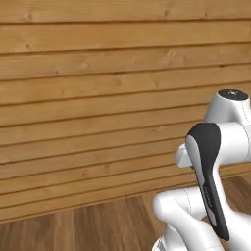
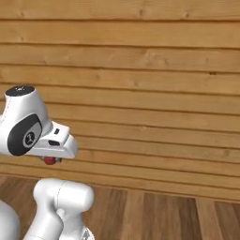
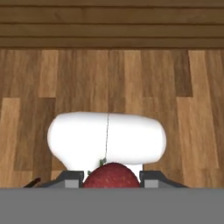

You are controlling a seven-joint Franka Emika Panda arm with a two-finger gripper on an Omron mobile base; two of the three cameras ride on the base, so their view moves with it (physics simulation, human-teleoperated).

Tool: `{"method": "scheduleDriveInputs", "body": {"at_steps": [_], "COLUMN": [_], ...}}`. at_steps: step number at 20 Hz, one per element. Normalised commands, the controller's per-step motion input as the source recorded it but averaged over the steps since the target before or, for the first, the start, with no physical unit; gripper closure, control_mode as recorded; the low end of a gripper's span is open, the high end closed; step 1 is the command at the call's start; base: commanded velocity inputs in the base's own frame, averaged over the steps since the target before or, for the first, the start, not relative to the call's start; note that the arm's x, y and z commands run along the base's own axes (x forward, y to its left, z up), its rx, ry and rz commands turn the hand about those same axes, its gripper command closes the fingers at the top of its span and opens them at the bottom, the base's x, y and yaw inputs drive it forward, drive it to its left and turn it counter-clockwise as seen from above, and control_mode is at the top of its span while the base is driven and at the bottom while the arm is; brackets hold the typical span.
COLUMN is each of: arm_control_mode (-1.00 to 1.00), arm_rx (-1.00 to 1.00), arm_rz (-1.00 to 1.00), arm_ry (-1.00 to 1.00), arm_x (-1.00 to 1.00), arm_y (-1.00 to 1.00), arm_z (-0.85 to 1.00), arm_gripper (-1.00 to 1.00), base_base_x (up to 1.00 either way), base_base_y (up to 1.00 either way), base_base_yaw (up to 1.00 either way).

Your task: Take the strawberry from the fridge and place it on top of the pancake, located on the dining counter.

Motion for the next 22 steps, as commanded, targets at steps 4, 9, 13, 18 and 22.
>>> {"method": "scheduleDriveInputs", "body": {"at_steps": [4, 9, 13, 18, 22], "arm_control_mode": [1.0, 1.0, 1.0, 1.0, 1.0], "arm_rx": [0.0, 0.0, 0.0, 0.0, 0.0], "arm_rz": [0.0, 0.0, 0.0, 0.0, 0.0], "arm_ry": [0.0, 0.0, 0.0, 0.0, 0.0], "arm_x": [0.0, 0.0, 0.0, 0.0, 0.0], "arm_y": [0.0, 0.0, 0.0, 0.0, 0.0], "arm_z": [0.0, 0.0, 0.0, 0.0, 0.0], "arm_gripper": [1.0, 1.0, 1.0, 1.0, 1.0], "base_base_x": [0.83, 0.83, 0.8, 0.59, 0.51], "base_base_y": [0.47, 0.08, 0.0, -0.02, -0.06], "base_base_yaw": [0.52, 0.74, 0.75, 0.86, 0.89]}}
